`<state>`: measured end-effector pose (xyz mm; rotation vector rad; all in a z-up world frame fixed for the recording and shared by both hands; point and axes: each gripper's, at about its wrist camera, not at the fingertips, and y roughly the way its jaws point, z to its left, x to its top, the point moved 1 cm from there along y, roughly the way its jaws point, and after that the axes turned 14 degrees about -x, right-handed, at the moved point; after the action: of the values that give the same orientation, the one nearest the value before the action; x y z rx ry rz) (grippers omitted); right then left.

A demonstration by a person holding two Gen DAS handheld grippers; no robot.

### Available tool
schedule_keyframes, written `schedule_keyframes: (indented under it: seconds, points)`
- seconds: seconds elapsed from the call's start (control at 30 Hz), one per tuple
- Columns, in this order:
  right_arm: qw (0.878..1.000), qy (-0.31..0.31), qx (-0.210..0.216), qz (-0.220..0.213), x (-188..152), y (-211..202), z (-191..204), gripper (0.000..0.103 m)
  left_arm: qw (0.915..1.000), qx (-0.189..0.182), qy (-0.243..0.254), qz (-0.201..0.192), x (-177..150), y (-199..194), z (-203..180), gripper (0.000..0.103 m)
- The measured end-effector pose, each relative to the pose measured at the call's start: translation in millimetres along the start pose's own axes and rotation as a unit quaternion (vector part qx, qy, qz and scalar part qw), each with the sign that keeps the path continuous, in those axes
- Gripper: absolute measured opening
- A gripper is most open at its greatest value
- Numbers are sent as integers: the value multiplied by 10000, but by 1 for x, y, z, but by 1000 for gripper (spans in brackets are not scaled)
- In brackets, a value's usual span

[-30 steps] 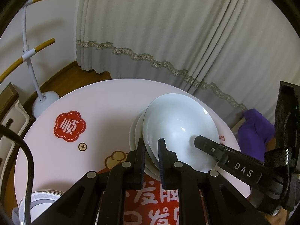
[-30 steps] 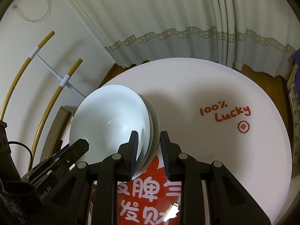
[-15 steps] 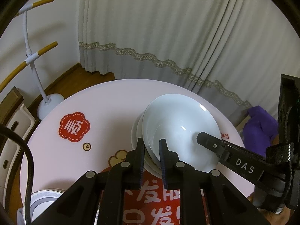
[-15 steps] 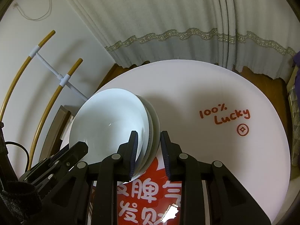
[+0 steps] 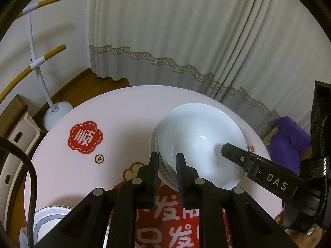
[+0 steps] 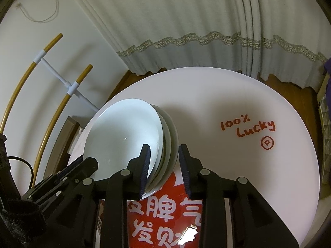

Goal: Organize plates and bowls
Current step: 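Open both grippers and pull them back from the bowl stack, then move both grippers to the bowl stack and close on its rim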

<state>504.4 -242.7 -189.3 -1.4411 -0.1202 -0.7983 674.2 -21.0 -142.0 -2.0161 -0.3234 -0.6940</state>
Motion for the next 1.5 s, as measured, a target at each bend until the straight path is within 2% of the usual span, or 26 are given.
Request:
schedule_keyframes:
  seconds: [0.07, 0.13, 0.2, 0.4, 0.47, 0.63, 0.73, 0.83, 0.97, 1.17, 1.37, 1.5]
  points:
    - [10000, 1, 11, -7, 0, -1, -1, 30, 10000, 5, 9, 2, -1, -1, -1, 27]
    - [10000, -9, 24, -10, 0, -3, -2, 30, 10000, 37, 27, -36, -1, -4, -2, 33]
    - [10000, -22, 38, -19, -2, -6, -3, 31, 10000, 54, 34, -55, -2, -7, -2, 35]
    - [9999, -49, 82, -82, -4, -16, -5, 37, 9999, 85, 18, -119, -6, -18, -2, 50]
    - [9999, -72, 93, -105, -4, -20, -4, 43, 9998, 100, 8, -144, -8, -24, -3, 57]
    - [9996, -201, 153, -159, -8, -34, -2, 48, 9996, 59, -41, -285, -16, -44, -6, 71]
    - [9991, -340, 163, -218, -11, -43, -1, 61, 9993, 83, -45, -364, -19, -58, -8, 78]
    - [9981, -522, 133, -294, -11, -53, -1, 65, 9990, 118, -53, -417, -22, -69, -10, 85]
    - [9967, -704, 122, -378, -9, -64, 1, 74, 9990, 90, -162, -410, -22, -80, -11, 86]
    - [9958, -814, 223, -347, -1, -68, -1, 74, 9993, 118, -246, -275, -10, -80, -8, 86]
    - [9949, -995, 156, -84, 12, -48, 3, 74, 9987, 89, -505, 68, 8, -55, 4, 86]
    - [9940, -1019, 264, 289, 21, -23, 3, 74, 9969, 8, -699, 368, 17, -30, 15, 85]
